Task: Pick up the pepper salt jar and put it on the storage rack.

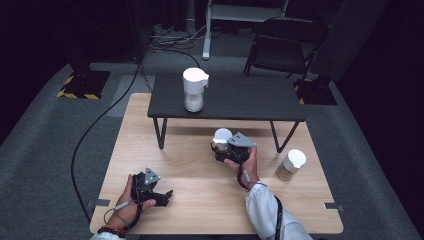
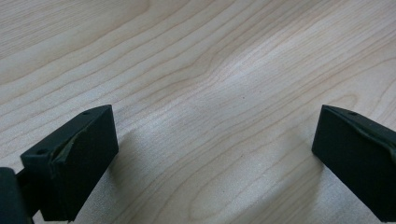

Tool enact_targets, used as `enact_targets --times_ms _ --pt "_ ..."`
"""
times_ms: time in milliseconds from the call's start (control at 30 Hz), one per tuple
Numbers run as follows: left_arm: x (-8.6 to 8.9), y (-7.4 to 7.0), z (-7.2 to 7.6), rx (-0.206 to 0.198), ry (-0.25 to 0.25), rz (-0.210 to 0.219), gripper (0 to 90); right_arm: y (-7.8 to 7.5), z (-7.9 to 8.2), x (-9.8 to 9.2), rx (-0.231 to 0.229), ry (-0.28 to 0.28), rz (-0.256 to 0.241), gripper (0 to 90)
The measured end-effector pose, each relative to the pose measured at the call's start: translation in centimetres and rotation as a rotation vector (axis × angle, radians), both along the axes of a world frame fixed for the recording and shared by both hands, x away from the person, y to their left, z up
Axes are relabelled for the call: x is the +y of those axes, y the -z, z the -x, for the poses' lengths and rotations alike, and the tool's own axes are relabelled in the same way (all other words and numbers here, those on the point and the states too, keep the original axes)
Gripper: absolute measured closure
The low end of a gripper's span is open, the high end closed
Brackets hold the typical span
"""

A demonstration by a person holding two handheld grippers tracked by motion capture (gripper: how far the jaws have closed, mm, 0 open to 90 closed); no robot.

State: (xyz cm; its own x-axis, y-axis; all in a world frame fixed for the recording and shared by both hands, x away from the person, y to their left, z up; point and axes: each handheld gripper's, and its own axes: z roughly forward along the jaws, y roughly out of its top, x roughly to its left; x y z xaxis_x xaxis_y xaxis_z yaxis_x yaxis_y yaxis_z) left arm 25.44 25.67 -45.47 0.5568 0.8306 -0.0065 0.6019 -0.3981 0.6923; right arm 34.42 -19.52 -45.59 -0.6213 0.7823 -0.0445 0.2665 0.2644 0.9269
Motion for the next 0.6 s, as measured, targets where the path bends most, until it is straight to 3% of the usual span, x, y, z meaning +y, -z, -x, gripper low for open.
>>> enact_targets --times_ms 600 --pt "0.0 0.0 0.0 0.000 0.000 0.000 0.1 -3.5 2.8 -2.1 -0.028 -0.026 -0.018 30.0"
